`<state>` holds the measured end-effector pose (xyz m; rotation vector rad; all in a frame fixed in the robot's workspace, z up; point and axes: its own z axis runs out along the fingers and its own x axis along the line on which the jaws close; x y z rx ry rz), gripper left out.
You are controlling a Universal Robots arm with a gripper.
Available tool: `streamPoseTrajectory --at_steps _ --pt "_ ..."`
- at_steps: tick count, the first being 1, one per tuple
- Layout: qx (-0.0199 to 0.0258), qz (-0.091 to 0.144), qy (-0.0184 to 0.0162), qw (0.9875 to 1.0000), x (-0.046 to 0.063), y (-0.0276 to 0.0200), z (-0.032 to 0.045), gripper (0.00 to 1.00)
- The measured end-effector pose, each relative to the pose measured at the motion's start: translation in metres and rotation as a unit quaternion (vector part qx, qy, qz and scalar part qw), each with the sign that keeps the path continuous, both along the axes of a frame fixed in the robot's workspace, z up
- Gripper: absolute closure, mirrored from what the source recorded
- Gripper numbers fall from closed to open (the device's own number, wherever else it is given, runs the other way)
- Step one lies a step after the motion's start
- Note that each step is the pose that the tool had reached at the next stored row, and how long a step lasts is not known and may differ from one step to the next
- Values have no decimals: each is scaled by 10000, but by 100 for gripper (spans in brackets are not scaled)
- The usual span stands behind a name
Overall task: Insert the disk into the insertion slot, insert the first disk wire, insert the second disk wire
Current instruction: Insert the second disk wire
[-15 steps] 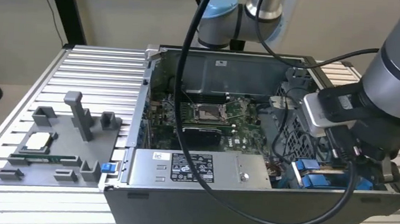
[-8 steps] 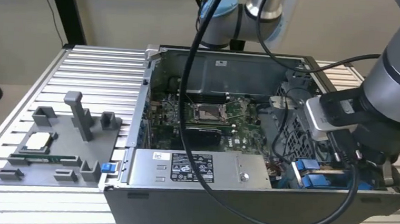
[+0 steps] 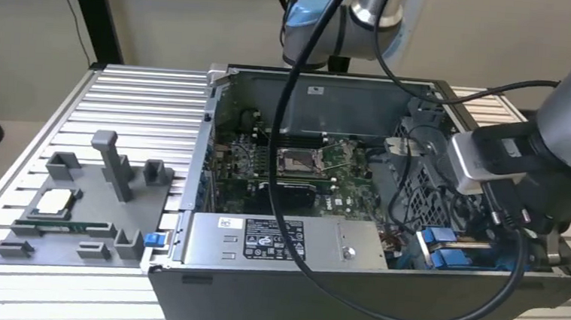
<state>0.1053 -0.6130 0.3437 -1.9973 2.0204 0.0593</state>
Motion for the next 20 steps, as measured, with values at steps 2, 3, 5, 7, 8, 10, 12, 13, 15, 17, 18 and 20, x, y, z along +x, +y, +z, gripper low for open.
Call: streamPoseTrajectory --at_steps 2,3,5,7,8,10,12,13,15,17,18,20 --pt "30 6 0 10000 43 2 -1 100" --pt "39 9 0 10000 56 3 -1 100" --pt "50 15 0 10000 73 6 -1 100" --pt "63 21 0 10000 85 9 -2 100" --pt "67 22 0 10000 86 11 -3 100" --pt "74 25 0 10000 87 14 -6 100" --pt "77 30 0 10000 89 17 -10 100" --pt "76 32 0 10000 89 19 -11 100" --pt "76 36 0 10000 89 24 -16 100" --pt "77 41 0 10000 89 29 -25 100" --pt "76 44 0 10000 89 32 -30 100" --pt "77 50 0 10000 89 36 -39 100"
